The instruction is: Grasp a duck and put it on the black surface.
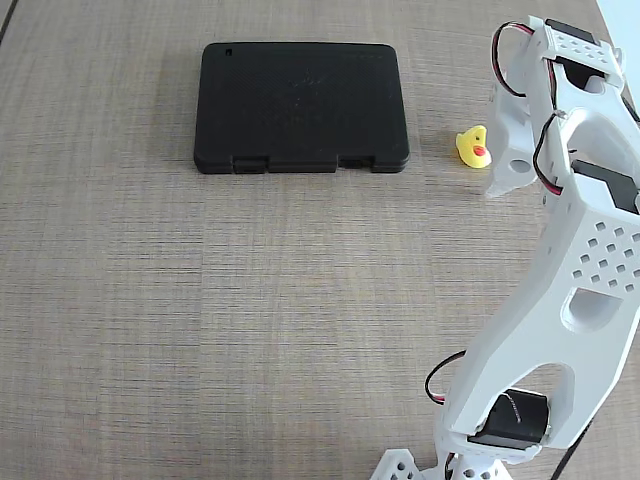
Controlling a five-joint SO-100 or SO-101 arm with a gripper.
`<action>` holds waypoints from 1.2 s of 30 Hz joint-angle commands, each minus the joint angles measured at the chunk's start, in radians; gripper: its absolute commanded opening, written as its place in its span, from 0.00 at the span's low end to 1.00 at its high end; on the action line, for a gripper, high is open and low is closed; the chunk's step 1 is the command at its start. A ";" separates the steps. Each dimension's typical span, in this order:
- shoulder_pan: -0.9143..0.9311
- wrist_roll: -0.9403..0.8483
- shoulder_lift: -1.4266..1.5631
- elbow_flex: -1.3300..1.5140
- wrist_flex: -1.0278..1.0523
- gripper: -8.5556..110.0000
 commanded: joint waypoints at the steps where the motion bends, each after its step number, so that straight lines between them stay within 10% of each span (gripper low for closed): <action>1: -0.037 0.008 0.021 -0.051 0.006 0.42; 11: -0.069 0.008 0.018 -0.052 -0.005 0.40; 25: -0.069 0.008 0.017 -0.052 -0.006 0.08; 36: -0.055 -0.003 0.137 -0.057 0.046 0.09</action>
